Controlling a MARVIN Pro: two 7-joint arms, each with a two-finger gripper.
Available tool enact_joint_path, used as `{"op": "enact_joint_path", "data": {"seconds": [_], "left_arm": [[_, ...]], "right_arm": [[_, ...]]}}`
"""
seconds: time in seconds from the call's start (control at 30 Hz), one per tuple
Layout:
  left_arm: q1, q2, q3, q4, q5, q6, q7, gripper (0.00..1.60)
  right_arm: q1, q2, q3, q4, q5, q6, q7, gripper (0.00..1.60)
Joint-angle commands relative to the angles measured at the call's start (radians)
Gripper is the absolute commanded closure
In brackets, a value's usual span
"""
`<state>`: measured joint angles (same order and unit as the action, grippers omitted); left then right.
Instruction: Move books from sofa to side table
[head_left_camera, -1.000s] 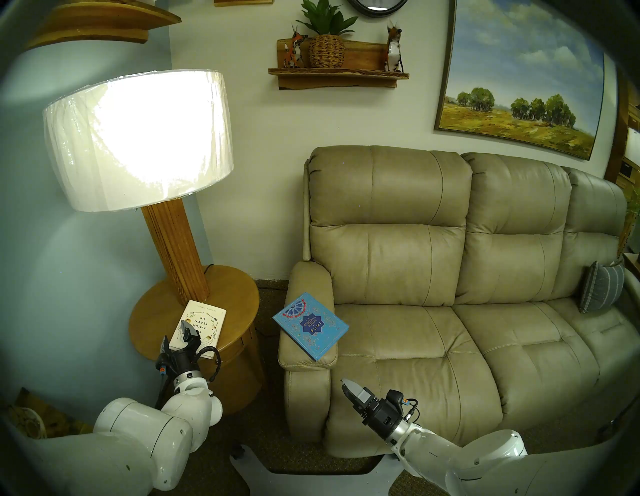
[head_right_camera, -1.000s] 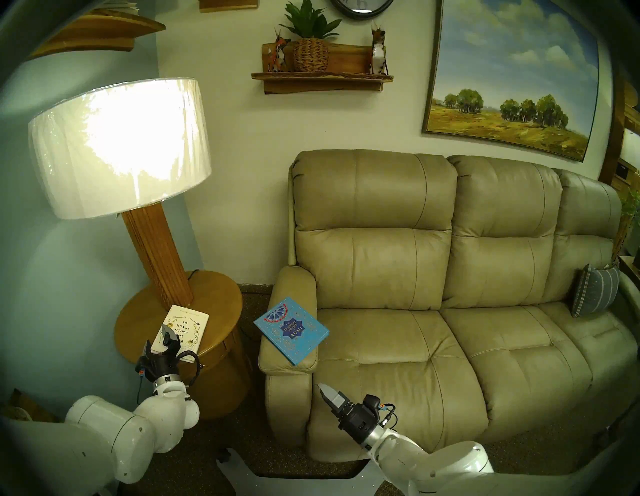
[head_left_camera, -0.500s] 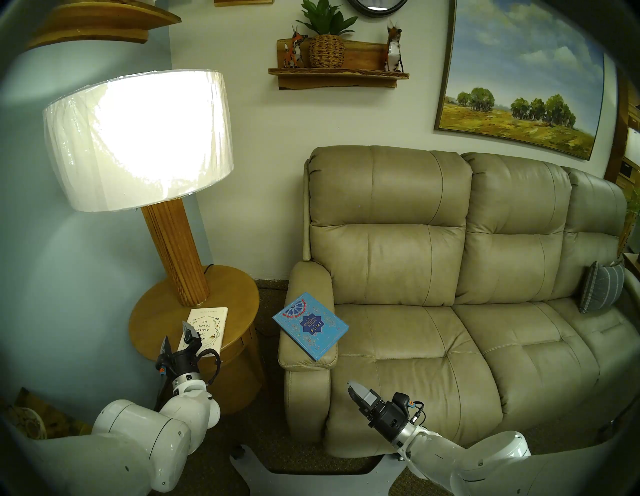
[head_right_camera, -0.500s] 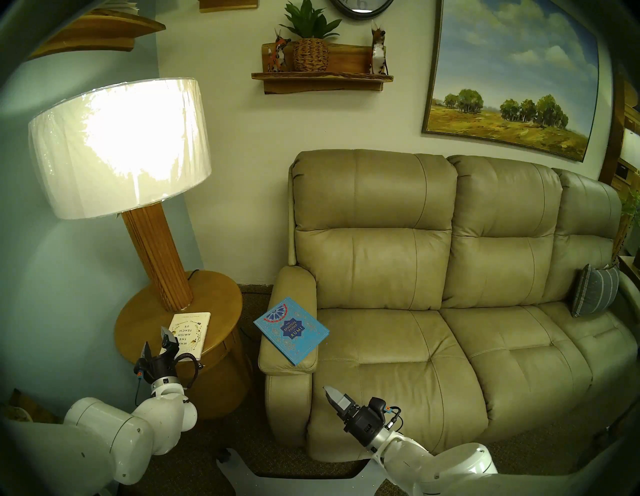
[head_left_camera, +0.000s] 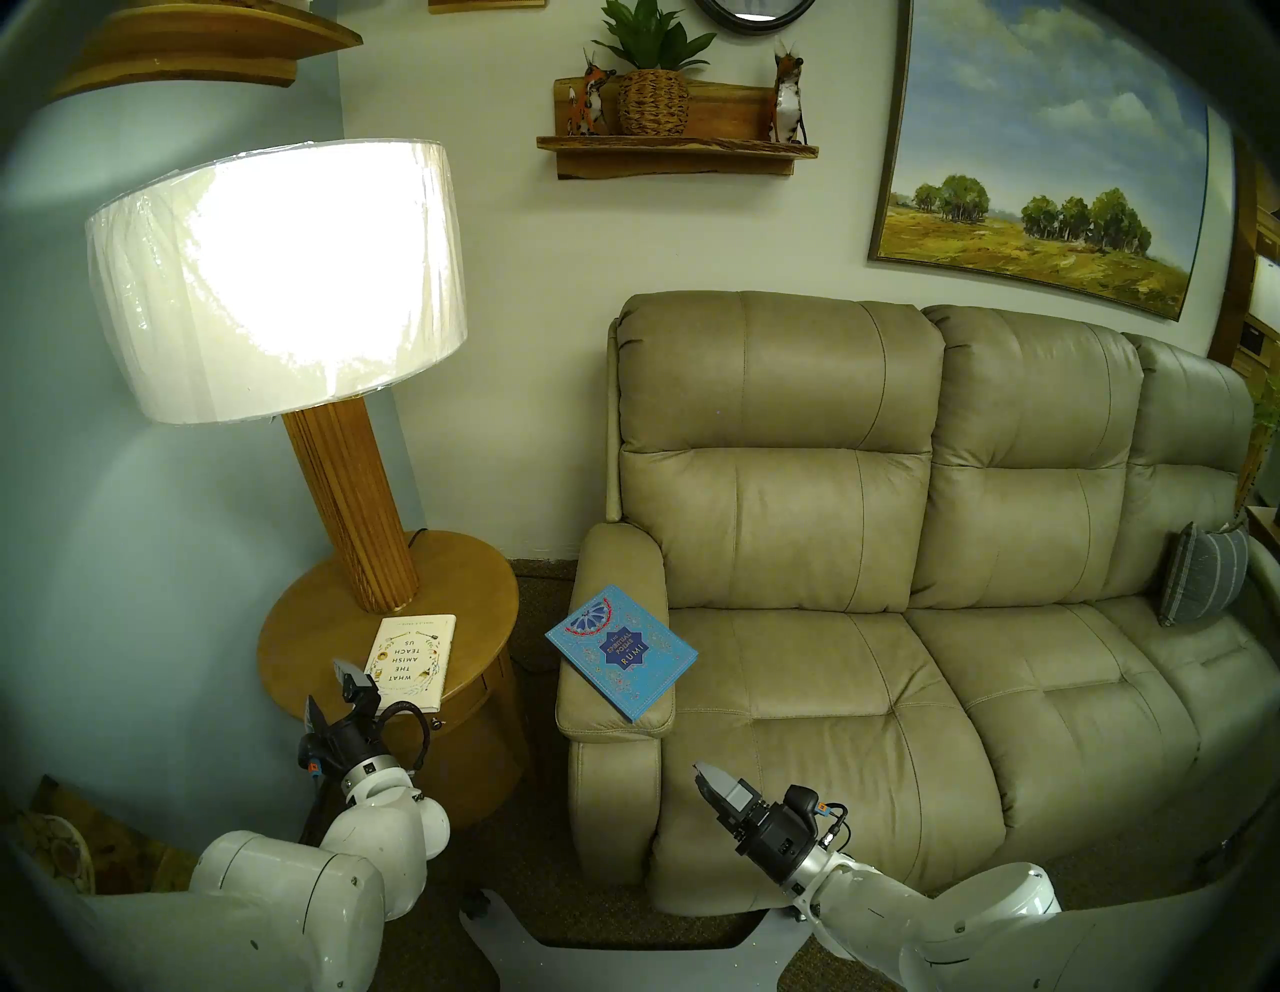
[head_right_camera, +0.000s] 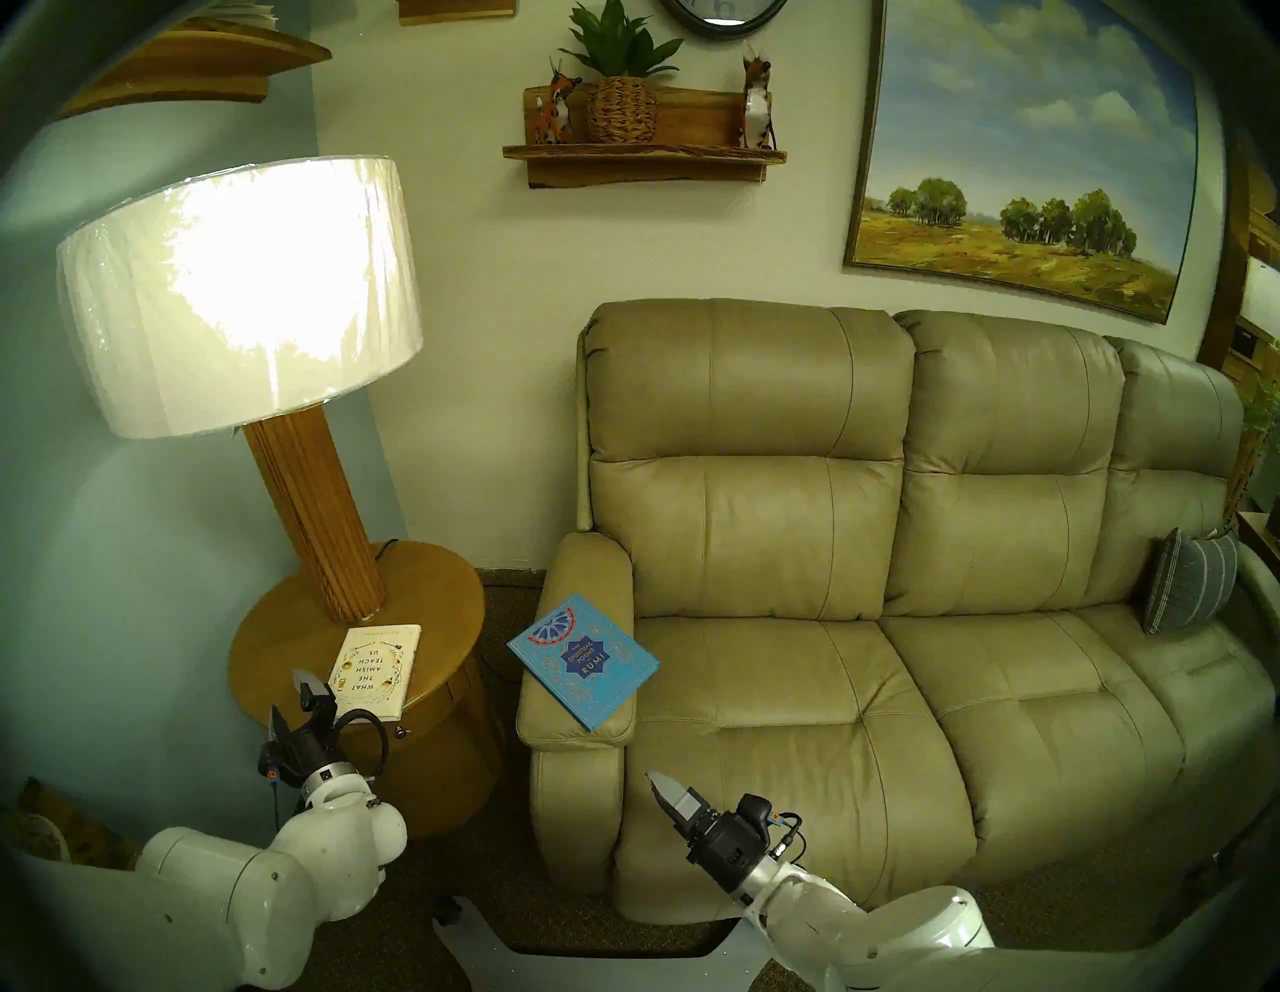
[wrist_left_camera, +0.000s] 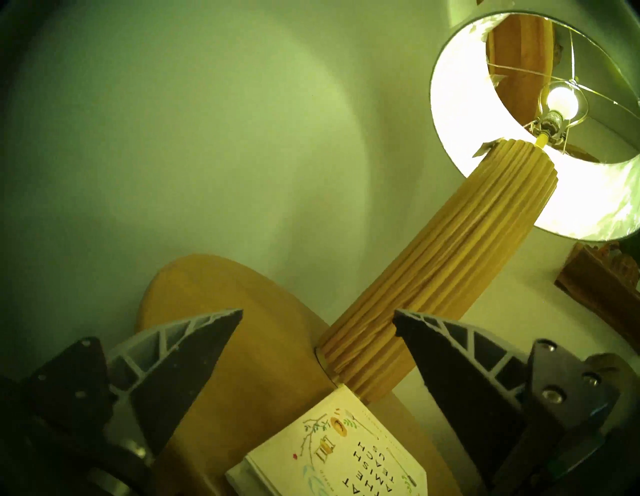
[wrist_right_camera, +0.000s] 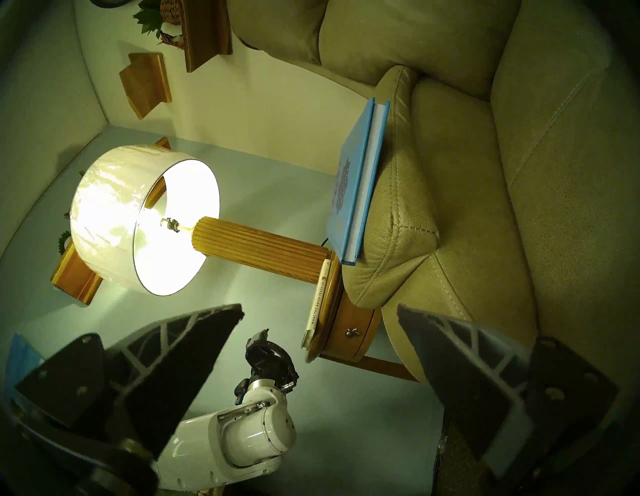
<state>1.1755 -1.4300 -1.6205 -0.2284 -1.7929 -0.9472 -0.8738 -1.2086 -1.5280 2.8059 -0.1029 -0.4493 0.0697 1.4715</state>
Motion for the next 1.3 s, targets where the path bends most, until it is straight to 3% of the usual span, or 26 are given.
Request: {"op": "enact_joint_path", "data": {"seconds": [0.0, 0.3, 0.8, 1.27], "left_arm": [[0.052, -0.082, -0.047, -0.092, -0.060, 0.065, -0.064, 0.00], [0.126, -0.132, -0.072, -0.172, -0.104, 0.186, -0.140, 0.00], [0.255, -0.168, -0.081, -0.353, -0.136, 0.394, -0.319, 0.00], [0.397, -0.150, -0.056, -0.544, -0.135, 0.556, -0.441, 0.00]], "right_arm": [[0.045, 0.007, 0.012, -0.022, 0.014, -0.033, 0.012, 0.00], [0.088, -0.021, 0.017, -0.048, 0.013, -0.067, -0.044, 0.00], [0.143, -0.069, 0.005, -0.089, -0.004, -0.142, -0.249, 0.00], [0.167, -0.138, -0.018, -0.092, -0.043, -0.223, -0.446, 0.00]]}}
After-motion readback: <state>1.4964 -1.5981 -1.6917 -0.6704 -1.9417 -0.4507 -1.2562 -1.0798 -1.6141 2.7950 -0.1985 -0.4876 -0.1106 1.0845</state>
